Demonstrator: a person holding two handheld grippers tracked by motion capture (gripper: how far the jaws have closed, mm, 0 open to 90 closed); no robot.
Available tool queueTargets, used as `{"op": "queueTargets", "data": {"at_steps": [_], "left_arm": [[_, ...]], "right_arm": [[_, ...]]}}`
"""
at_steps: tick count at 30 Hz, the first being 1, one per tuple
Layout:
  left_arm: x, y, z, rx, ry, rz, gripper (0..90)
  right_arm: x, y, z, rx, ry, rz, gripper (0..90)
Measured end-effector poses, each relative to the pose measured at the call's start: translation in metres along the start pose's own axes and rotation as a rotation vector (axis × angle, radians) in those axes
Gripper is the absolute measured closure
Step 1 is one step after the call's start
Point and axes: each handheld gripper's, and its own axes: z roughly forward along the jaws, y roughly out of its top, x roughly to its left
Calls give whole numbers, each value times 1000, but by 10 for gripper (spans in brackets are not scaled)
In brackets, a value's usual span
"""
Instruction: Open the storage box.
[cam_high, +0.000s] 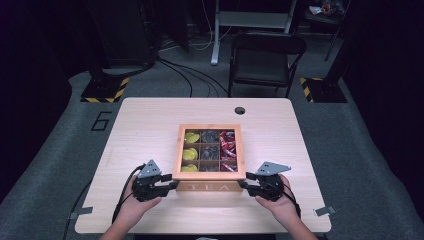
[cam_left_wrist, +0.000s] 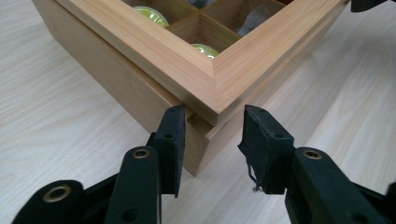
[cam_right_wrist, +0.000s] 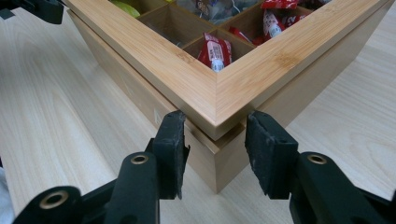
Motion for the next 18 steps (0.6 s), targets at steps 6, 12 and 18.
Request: {"op": "queueTargets", "data": {"at_steps": [6,12,18], "left_arm": [[4,0,0,3,24,24,565],[4,6,2,-22,41,26,544],[4,11,0,-53,57,33,518]], "right_arm": [[-2,4,-4,-17,18,14,577],[-3,10,-7,-18,24,10,576],[-4,14,-10,-18,24,21,576]]}}
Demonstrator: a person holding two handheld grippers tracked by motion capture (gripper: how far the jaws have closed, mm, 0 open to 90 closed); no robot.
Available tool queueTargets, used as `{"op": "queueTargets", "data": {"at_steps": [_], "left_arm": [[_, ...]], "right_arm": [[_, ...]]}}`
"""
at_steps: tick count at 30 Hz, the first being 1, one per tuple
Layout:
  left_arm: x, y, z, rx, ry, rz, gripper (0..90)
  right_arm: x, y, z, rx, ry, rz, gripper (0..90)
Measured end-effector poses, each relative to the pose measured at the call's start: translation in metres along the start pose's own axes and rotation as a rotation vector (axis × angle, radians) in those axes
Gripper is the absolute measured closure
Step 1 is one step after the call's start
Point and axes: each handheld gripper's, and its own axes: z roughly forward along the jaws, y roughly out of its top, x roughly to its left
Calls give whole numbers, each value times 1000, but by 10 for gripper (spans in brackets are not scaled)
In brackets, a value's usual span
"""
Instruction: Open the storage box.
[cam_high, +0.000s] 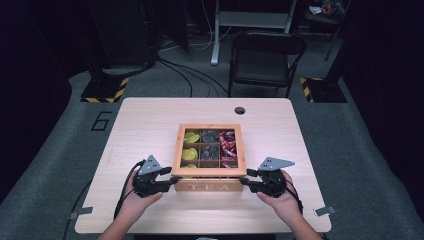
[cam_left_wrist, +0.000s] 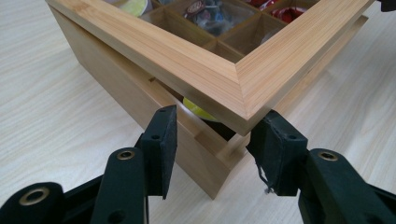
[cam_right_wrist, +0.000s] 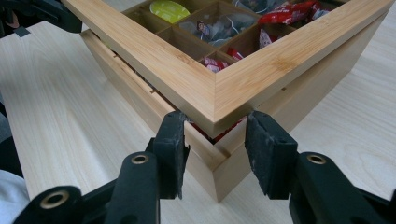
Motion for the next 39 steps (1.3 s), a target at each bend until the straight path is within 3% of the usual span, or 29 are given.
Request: {"op": "queueTargets", "data": {"at_steps": [4,13,21,33,39], "left_arm": [[0,3,-2,-9,11,10,518],[-1,12,-6,2,-9,25,522],[1,18,-9,7,-22,8,522],[4,28,-13,25,-41,-13,522],[7,35,-16,15,-58,-47,528]], "right_arm": [[-1,4,-3,-3,2,0,575],[0,7,-5,-25,-2,14,569],[1,10,-7,-42,-19,16,520],[2,16,-9,-72,-40,-45,480],[1,18,-8,-70,-49,-77,471]]}}
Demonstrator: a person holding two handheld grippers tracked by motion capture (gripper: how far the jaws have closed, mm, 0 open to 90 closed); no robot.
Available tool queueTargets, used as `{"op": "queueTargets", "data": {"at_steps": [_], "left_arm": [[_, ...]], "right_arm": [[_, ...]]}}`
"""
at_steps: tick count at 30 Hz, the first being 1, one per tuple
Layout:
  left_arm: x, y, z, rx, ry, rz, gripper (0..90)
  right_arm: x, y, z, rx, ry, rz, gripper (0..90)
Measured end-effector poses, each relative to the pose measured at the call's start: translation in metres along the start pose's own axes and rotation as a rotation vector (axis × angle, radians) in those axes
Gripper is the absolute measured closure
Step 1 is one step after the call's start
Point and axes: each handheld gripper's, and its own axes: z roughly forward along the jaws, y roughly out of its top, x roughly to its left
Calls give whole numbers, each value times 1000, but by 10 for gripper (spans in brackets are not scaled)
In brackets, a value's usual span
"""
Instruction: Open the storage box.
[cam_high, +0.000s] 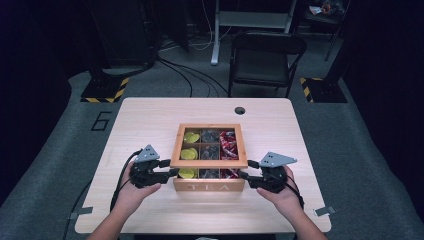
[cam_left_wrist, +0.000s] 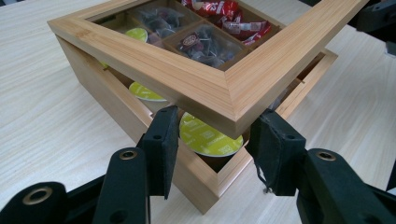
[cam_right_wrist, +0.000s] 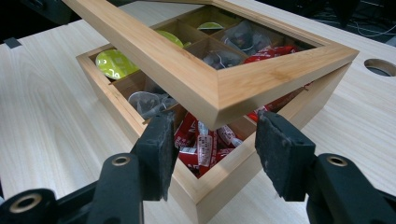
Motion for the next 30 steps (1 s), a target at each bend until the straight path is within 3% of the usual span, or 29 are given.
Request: {"op": "queueTargets", "data": {"at_steps": [8,20,29,30], "left_arm": [[3,6,-3,1,-6,-5,540],[3,19,-10,-17,30,32,543],[7,28,-13,-45,29,45,533],[8,28,-12,-48,26,46,526]], "right_arm": [[-8,5,5,-7,-29,5,466],[-15,20,4,-48,-62,-27,448],[-15,34,1,-52,-51,-66,452],[-15,36,1,-47,-52,-54,452]]}}
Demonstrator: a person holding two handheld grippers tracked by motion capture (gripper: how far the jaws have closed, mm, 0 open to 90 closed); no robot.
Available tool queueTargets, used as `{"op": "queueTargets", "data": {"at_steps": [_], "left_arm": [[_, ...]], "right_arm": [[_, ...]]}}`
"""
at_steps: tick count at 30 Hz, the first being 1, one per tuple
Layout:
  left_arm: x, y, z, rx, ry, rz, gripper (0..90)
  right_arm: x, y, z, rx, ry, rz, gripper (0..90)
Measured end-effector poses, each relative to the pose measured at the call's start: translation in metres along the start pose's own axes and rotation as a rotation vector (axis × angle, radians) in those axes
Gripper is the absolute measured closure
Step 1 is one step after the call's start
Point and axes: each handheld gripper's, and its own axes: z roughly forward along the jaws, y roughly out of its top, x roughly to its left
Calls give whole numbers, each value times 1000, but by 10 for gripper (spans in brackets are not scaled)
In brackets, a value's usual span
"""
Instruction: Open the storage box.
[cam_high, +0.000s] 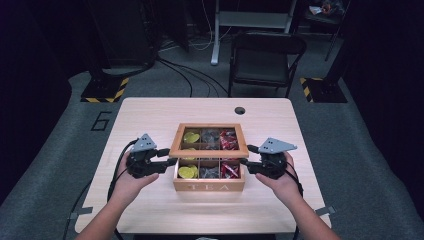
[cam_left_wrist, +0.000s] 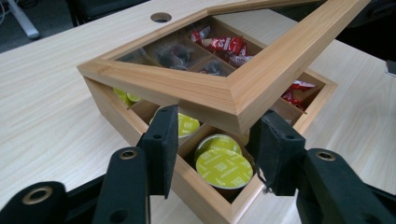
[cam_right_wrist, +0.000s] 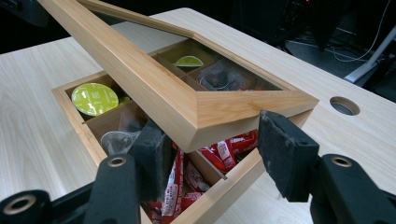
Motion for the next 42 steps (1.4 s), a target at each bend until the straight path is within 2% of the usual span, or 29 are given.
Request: {"op": "queueTargets", "data": {"at_steps": [2,5,8,9,10,11,14,20,29,38,42], "left_arm": [[1,1,1,-4,1,14,507],[4,1,5,-12,26,23,493],[7,2,10,-16,36,31,483],[8,2,12,-17,41,32,484],[9,2,13,-13,40,32,483],[11,3,15,-17,45,37,485],[16,4,19,-19,54,45,500],[27,9,27,-39,80,50,529],[33,17,35,-35,76,69,527],[38,26,35,-51,74,104,530],[42,31,34,-45,64,104,534]], "right_arm": [[-1,2,0,11,6,-11,453],[-2,6,-1,13,2,-6,458],[-4,10,-2,2,2,7,463],[-6,11,-1,-6,6,-4,464],[-5,12,-2,-2,2,17,466],[-6,13,-1,-10,3,3,468],[-6,16,-2,-6,0,16,471],[-10,22,-2,-7,10,10,473],[-13,28,-3,-3,10,31,478],[-19,36,-3,-18,19,38,492],[-22,40,-3,-23,22,61,494]]}}
